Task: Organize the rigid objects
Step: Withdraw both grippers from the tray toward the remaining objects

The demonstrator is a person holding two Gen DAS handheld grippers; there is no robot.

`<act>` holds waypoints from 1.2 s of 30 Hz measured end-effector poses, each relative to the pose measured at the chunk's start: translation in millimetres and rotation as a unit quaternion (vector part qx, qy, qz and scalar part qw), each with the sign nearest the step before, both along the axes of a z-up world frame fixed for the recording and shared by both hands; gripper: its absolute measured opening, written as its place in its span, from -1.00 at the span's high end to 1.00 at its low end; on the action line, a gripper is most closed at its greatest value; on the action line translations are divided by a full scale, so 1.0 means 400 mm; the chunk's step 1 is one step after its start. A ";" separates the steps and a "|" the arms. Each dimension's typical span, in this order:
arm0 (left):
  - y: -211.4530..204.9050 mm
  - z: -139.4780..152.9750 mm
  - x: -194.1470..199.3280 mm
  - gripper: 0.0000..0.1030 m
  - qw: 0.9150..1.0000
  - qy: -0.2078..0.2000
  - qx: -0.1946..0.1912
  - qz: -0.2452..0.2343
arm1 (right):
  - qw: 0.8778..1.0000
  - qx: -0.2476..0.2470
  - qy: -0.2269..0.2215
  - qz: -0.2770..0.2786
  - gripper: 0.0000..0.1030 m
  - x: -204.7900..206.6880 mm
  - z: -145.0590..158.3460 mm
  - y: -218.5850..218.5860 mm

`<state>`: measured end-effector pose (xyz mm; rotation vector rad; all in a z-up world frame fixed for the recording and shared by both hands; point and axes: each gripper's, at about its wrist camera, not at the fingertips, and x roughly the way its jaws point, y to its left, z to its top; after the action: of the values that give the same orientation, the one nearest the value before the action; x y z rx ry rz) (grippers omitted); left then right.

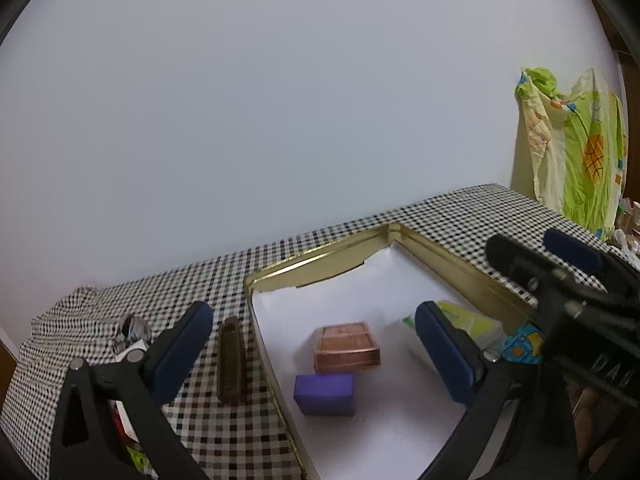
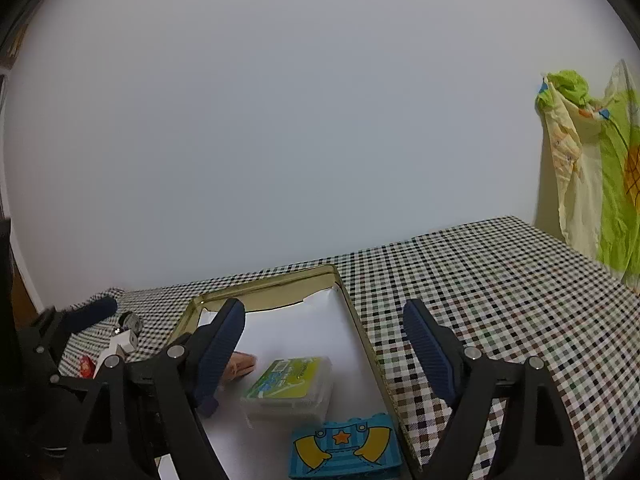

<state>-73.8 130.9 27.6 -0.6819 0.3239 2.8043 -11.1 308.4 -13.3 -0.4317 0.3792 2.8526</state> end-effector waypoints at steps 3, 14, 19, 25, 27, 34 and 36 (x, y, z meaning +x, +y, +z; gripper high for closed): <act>-0.015 0.000 -0.003 -0.99 1.000 0.001 0.007 0.011 | 1.000 -0.007 0.010 -0.007 -0.62 0.003 -0.003 0.011; -0.090 -0.001 -0.014 -0.99 0.997 -0.002 0.053 0.053 | 0.996 0.013 0.067 -0.055 -0.62 0.042 0.009 0.015; -0.129 -0.005 -0.025 -0.99 0.995 -0.008 0.068 0.072 | 0.993 0.046 0.081 -0.077 -0.62 0.059 0.015 0.003; -0.187 -0.018 -0.036 -0.99 0.991 -0.014 0.085 0.104 | 0.986 0.078 0.093 -0.113 -0.62 0.066 0.019 -0.021; -0.207 -0.024 -0.032 -0.99 0.990 -0.013 0.086 0.115 | 0.986 0.078 0.094 -0.117 -0.62 0.065 0.019 -0.021; -0.267 -0.042 -0.011 -0.99 0.989 0.021 0.063 0.134 | 0.983 0.090 0.094 -0.129 -0.62 0.056 0.021 -0.041; -0.289 -0.048 -0.003 -0.99 0.988 0.034 0.055 0.139 | 0.983 0.090 0.095 -0.132 -0.62 0.054 0.020 -0.050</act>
<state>-74.9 15.5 8.5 -0.6521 0.0905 3.0861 10.4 288.4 -5.2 -0.0682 0.1922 2.6437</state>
